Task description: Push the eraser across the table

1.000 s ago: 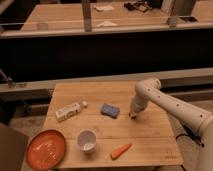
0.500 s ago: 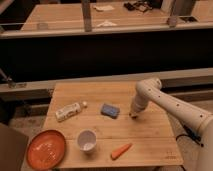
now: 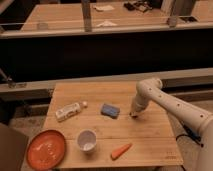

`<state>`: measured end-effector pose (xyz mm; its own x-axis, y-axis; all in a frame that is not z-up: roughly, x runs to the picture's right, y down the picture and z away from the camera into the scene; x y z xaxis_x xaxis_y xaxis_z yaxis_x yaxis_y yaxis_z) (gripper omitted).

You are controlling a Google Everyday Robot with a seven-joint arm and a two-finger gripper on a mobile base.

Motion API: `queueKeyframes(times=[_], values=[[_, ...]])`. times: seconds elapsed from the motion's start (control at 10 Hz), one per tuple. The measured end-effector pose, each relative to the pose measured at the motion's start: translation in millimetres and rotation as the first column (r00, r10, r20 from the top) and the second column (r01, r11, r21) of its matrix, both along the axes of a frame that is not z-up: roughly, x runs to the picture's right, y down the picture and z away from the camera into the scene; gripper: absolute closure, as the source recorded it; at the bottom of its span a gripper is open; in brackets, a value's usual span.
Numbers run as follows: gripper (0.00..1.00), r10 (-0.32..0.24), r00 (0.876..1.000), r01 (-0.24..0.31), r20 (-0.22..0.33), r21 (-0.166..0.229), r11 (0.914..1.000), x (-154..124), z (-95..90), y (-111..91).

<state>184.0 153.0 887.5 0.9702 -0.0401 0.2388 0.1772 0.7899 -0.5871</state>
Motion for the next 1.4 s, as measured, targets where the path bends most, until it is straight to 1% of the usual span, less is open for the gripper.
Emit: queueKeyframes(times=[0.2, 0.4, 0.7, 0.9, 1.2, 1.4], values=[[1.0, 0.0, 1.0, 0.0, -0.001, 0.0, 1.0, 1.0, -0.5, -0.2], [1.0, 0.008, 1.0, -0.008, 0.001, 0.005, 1.0, 1.0, 5.3, -0.8], [1.0, 0.001, 1.0, -0.001, 0.002, 0.002, 1.0, 0.9, 1.9, -2.7], [1.0, 0.008, 1.0, -0.008, 0.004, 0.008, 0.9999, 0.5, 6.8, -3.1], [1.0, 0.004, 1.0, -0.004, 0.003, 0.006, 1.0, 1.1, 3.5, -5.3], [1.0, 0.006, 1.0, -0.006, 0.004, 0.007, 1.0, 1.6, 4.7, -5.5]])
